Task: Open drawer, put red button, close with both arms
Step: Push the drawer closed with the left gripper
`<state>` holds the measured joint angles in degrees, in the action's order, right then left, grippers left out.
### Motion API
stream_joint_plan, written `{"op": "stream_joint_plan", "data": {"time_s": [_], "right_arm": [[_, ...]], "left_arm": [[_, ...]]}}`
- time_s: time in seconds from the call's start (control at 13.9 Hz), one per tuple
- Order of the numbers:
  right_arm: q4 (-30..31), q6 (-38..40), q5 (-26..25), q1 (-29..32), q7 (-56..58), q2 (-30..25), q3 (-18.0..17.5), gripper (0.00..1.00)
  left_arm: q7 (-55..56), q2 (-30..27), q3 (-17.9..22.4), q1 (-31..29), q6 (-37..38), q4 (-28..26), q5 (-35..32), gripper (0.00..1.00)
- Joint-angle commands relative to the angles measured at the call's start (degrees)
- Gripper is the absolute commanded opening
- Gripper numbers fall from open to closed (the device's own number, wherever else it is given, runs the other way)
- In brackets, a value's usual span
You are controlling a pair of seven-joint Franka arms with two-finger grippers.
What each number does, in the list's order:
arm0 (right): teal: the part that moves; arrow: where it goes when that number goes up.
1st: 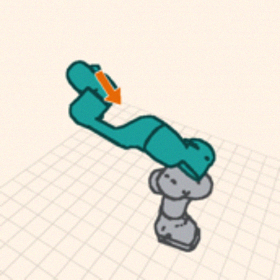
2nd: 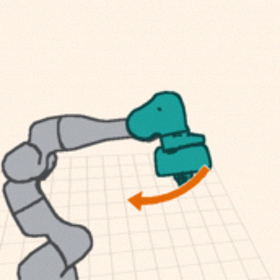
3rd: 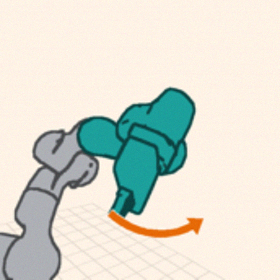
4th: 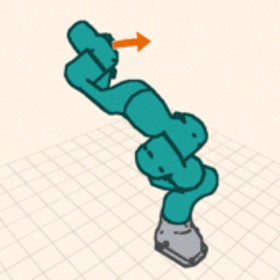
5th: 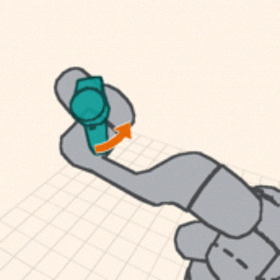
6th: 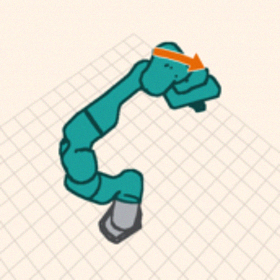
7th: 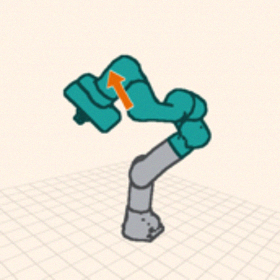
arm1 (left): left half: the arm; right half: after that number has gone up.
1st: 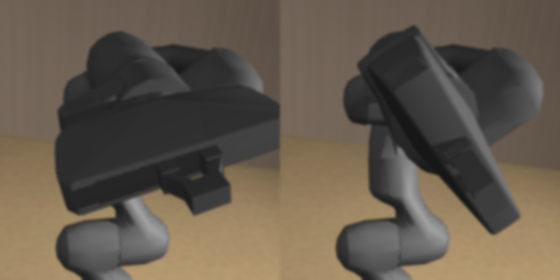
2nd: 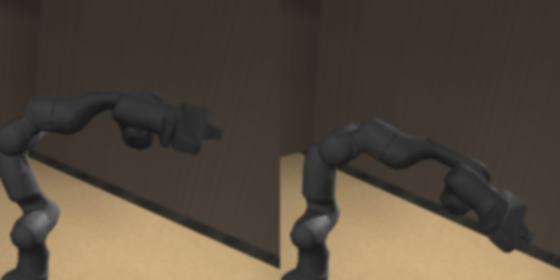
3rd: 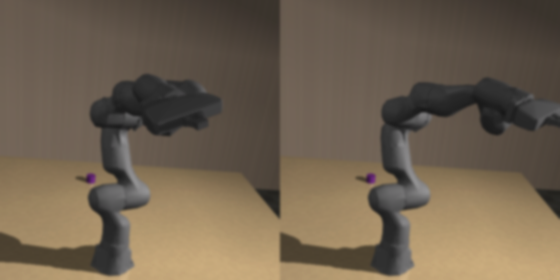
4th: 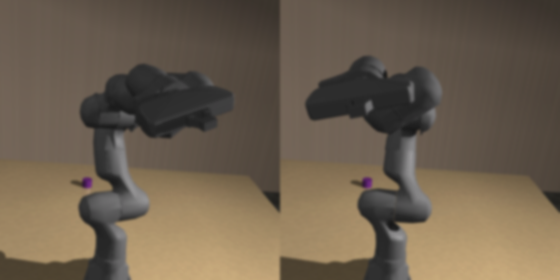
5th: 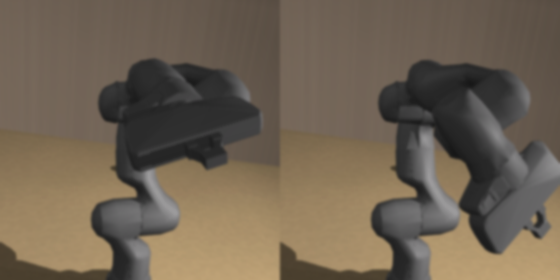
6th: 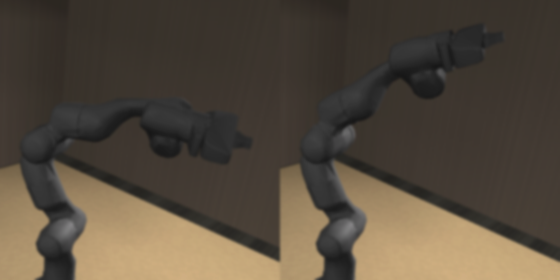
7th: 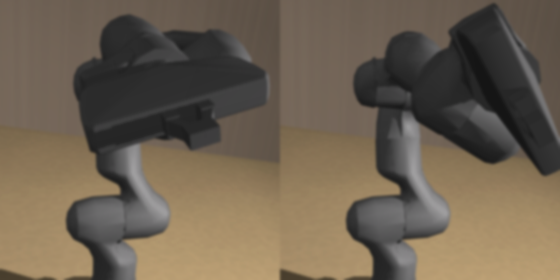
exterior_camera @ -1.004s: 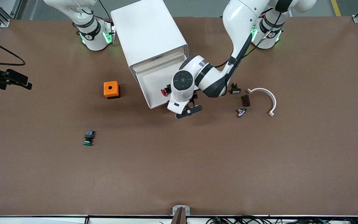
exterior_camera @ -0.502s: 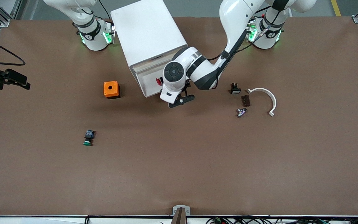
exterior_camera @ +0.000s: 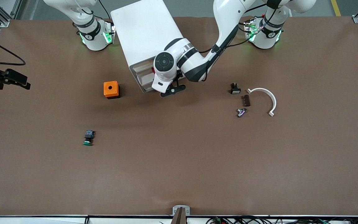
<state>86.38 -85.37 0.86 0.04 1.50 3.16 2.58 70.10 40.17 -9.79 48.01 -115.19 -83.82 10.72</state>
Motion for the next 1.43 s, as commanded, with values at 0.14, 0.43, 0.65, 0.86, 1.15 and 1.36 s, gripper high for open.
{"op": "stream_joint_plan", "data": {"time_s": [0.14,0.43,0.65,0.86,1.15,1.36], "right_arm": [[-0.16,0.38,-1.03,0.22,0.43,-0.7,-0.47,1.0],[-0.16,0.38,-1.03,0.22,0.43,-0.7,-0.47,1.0],[-0.16,0.38,-1.03,0.22,0.43,-0.7,-0.47,1.0],[-0.16,0.29,-1.03,0.22,0.43,-0.7,-0.47,1.0],[-0.16,0.29,-1.03,0.22,0.43,-0.7,-0.47,1.0],[-0.34,0.29,-1.03,0.13,0.43,-0.7,-0.47,1.0]], "left_arm": [[0.74,-0.1,0.12,2.43,0.58,-0.65,0.97,1.0],[3.02,-0.27,0.04,3.66,0.58,-0.65,0.97,1.0],[4.25,-0.18,0.04,4.45,0.41,-0.65,0.97,1.0],[4.26,-0.62,0.21,4.11,0.67,-0.65,0.88,1.0],[3.11,-2.64,2.41,-1.24,0.76,0.4,-0.09,1.0],[2.06,-5.62,2.41,-8.18,0.76,2.16,-3.76,1.0]]}}
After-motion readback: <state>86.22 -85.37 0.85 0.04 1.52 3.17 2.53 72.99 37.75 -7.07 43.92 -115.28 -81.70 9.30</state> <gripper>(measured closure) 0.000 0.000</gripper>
